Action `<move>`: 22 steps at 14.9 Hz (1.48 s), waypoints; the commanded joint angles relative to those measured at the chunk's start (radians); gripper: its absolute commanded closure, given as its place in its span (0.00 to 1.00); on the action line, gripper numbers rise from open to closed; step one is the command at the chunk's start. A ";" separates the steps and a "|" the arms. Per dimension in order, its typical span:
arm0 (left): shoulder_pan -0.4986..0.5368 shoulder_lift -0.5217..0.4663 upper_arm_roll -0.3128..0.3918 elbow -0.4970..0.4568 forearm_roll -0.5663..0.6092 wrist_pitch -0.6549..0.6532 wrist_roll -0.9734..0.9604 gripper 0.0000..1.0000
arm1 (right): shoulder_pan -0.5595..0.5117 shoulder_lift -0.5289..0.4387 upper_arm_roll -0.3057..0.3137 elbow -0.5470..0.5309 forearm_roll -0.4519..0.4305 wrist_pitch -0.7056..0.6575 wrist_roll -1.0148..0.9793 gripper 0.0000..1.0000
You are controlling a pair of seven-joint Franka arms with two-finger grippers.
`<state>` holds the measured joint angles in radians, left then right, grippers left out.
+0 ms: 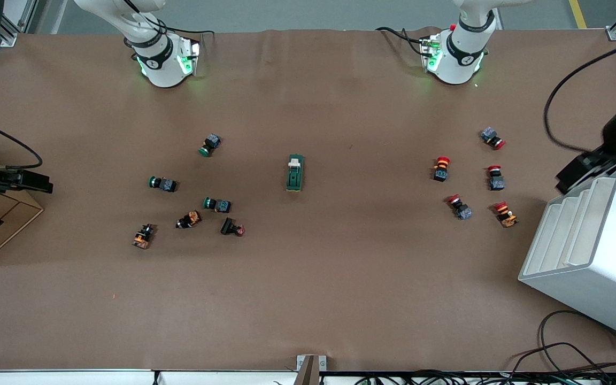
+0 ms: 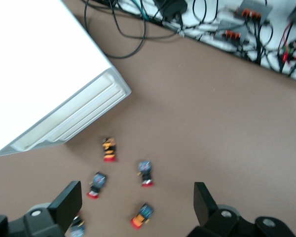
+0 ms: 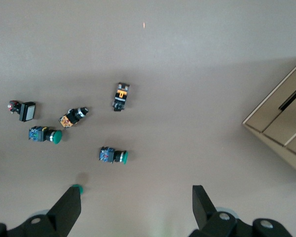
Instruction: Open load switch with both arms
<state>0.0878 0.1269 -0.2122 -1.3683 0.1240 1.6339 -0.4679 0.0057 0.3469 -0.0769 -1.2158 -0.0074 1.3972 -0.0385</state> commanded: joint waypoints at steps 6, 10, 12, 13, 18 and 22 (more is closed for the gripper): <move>0.006 -0.145 0.051 -0.118 -0.118 -0.146 0.290 0.00 | -0.009 -0.045 0.017 -0.014 0.010 -0.018 0.009 0.00; -0.014 -0.219 0.065 -0.195 -0.118 -0.144 0.298 0.00 | -0.013 -0.057 0.009 -0.014 0.000 -0.024 -0.020 0.00; -0.016 -0.227 0.065 -0.199 -0.118 -0.144 0.298 0.00 | -0.016 -0.058 0.009 -0.010 0.003 -0.056 -0.018 0.00; -0.016 -0.227 0.062 -0.199 -0.118 -0.146 0.298 0.00 | -0.016 -0.059 0.008 0.013 0.004 -0.081 -0.018 0.00; -0.025 -0.216 0.048 -0.203 -0.118 -0.137 0.299 0.00 | -0.016 -0.072 0.006 0.048 0.020 -0.174 -0.024 0.00; -0.020 -0.214 0.039 -0.201 -0.150 -0.131 0.322 0.00 | -0.019 -0.271 0.009 -0.191 0.018 -0.043 -0.027 0.00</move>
<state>0.0636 -0.0766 -0.1751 -1.5590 0.0042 1.4913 -0.1872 -0.0002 0.2366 -0.0769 -1.2016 -0.0003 1.2693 -0.0515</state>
